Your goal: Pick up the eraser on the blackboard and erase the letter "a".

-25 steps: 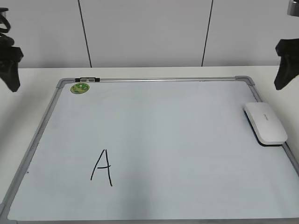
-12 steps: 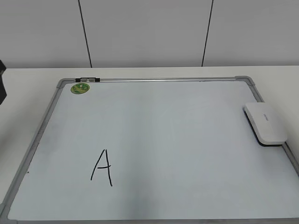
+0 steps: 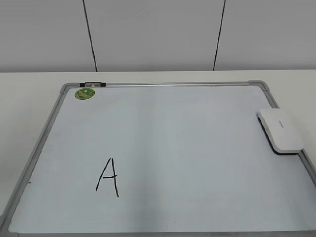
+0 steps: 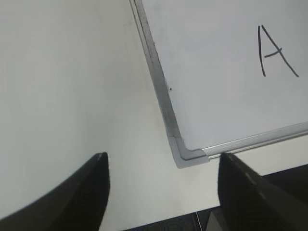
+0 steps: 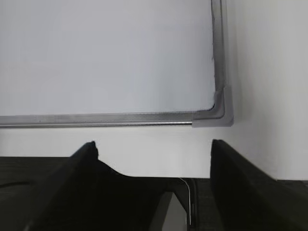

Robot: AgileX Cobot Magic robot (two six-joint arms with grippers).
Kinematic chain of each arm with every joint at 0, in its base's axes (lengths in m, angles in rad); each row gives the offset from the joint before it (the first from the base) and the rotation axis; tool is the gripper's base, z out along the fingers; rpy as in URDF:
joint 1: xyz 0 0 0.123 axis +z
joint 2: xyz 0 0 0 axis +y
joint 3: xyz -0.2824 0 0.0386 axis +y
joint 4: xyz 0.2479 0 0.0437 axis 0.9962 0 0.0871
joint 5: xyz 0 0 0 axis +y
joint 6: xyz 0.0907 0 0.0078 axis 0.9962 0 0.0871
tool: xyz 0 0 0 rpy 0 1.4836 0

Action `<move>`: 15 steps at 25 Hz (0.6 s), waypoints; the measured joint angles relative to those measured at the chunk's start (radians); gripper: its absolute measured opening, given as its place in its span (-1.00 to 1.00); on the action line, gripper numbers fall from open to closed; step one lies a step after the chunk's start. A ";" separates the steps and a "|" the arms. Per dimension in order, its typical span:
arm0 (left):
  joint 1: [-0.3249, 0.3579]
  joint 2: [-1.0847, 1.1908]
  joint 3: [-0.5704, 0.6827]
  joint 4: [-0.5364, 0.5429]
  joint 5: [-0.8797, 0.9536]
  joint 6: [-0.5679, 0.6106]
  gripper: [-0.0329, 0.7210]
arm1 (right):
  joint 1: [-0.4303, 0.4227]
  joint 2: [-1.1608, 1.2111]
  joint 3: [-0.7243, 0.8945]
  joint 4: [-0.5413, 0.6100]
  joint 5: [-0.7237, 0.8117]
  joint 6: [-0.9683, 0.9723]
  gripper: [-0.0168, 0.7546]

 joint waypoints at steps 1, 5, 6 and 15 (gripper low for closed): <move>0.000 -0.044 0.031 0.000 0.000 0.000 0.45 | 0.000 -0.018 0.016 0.000 0.005 0.000 0.43; -0.002 -0.224 0.146 0.000 0.004 0.000 0.45 | 0.000 -0.090 0.051 0.004 0.047 -0.001 0.43; -0.002 -0.271 0.178 0.000 0.005 -0.001 0.45 | 0.000 -0.101 0.055 0.004 0.058 -0.001 0.43; -0.002 -0.600 0.358 0.000 0.017 -0.002 0.45 | 0.000 -0.134 0.065 -0.006 0.097 -0.027 0.43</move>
